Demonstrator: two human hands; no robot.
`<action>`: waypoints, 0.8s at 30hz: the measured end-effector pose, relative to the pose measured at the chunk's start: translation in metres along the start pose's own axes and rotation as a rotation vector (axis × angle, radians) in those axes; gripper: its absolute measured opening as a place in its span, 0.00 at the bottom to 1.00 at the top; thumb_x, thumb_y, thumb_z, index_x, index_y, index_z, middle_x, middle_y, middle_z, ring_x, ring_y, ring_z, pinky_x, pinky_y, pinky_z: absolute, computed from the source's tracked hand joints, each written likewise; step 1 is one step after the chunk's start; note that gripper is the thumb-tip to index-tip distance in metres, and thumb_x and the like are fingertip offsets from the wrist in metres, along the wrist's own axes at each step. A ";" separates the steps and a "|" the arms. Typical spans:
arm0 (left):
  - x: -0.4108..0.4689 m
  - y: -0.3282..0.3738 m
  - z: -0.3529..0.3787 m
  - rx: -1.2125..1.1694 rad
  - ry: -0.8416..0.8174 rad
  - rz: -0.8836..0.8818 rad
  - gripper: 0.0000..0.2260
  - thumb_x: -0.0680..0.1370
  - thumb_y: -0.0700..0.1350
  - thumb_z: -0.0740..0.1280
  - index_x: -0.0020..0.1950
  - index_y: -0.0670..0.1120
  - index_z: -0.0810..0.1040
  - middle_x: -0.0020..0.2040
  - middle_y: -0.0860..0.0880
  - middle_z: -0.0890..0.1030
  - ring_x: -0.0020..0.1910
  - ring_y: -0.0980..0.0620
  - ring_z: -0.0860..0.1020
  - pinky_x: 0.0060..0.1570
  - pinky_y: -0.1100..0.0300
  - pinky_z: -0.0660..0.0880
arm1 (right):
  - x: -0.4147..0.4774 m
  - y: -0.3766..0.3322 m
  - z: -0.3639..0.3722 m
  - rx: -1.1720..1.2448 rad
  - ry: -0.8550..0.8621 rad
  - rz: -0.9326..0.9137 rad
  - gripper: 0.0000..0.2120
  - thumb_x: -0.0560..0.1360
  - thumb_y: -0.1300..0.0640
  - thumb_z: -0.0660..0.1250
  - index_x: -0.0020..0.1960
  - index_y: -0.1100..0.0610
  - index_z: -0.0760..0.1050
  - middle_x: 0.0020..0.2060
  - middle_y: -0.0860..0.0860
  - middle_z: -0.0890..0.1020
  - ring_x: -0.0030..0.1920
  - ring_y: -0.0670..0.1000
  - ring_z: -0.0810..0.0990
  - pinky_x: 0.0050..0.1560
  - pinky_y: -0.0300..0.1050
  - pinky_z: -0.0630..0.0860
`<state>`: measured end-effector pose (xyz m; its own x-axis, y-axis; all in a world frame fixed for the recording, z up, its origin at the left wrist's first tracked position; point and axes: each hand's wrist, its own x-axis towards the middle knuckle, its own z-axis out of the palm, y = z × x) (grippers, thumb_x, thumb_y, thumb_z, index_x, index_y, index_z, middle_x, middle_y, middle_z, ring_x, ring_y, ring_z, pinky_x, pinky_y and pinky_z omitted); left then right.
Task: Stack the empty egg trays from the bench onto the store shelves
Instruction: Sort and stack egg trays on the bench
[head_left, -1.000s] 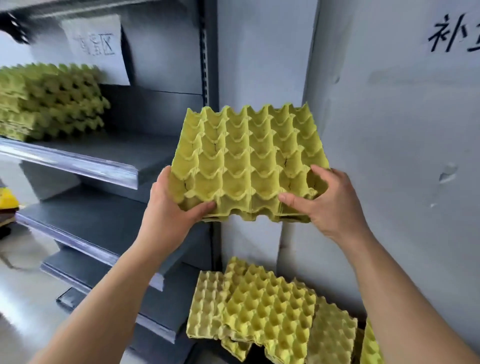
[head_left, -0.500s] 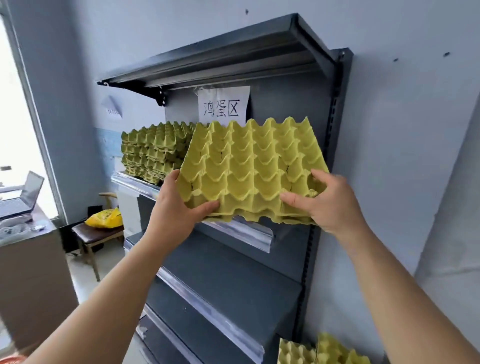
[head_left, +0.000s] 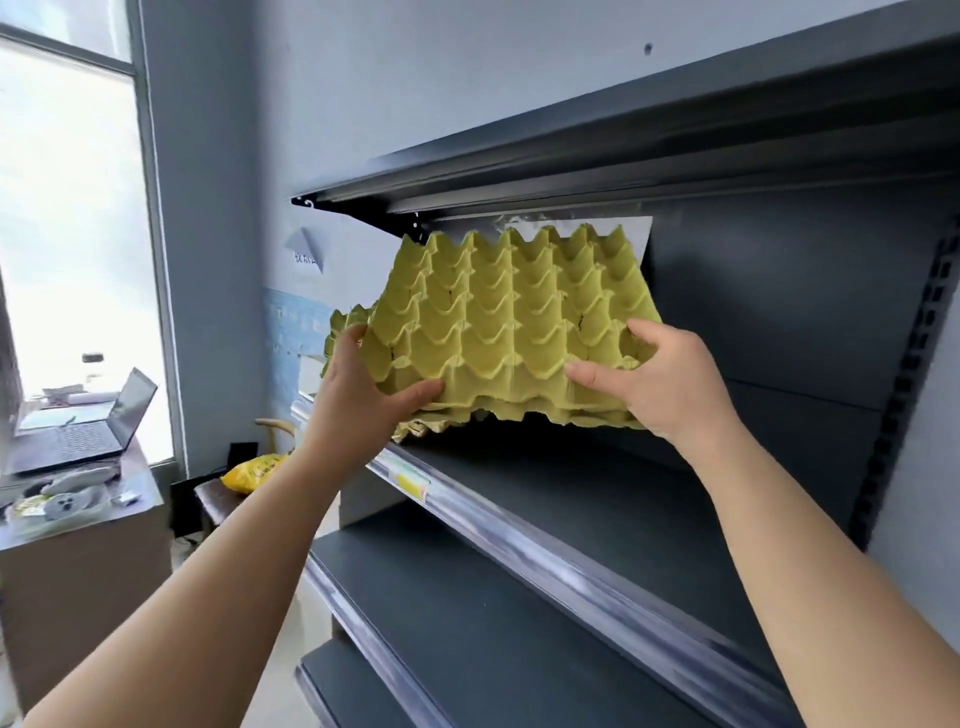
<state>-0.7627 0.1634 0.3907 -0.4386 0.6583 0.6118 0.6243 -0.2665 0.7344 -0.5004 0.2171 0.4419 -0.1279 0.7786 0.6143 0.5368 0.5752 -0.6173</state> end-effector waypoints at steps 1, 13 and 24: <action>0.015 -0.009 -0.002 -0.008 0.002 0.000 0.44 0.65 0.57 0.78 0.73 0.50 0.60 0.63 0.49 0.75 0.58 0.48 0.77 0.61 0.50 0.73 | 0.011 -0.005 0.010 -0.002 0.003 -0.007 0.47 0.60 0.38 0.76 0.72 0.57 0.64 0.71 0.53 0.68 0.69 0.53 0.67 0.67 0.52 0.68; 0.178 -0.111 -0.030 -0.131 -0.125 0.056 0.51 0.54 0.62 0.78 0.72 0.49 0.61 0.58 0.49 0.77 0.53 0.51 0.78 0.50 0.61 0.74 | 0.115 -0.066 0.137 -0.112 0.116 0.044 0.45 0.62 0.38 0.75 0.72 0.57 0.66 0.70 0.53 0.69 0.69 0.53 0.67 0.66 0.52 0.66; 0.277 -0.183 -0.029 -0.214 -0.244 0.075 0.52 0.54 0.60 0.79 0.73 0.49 0.61 0.58 0.50 0.75 0.56 0.50 0.76 0.56 0.55 0.74 | 0.164 -0.086 0.221 -0.228 0.205 0.146 0.44 0.62 0.38 0.75 0.71 0.57 0.66 0.70 0.53 0.70 0.69 0.54 0.68 0.65 0.51 0.67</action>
<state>-1.0170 0.3742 0.4338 -0.2127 0.7732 0.5974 0.4878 -0.4458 0.7506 -0.7514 0.3504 0.4872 0.1224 0.7685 0.6280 0.7125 0.3725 -0.5946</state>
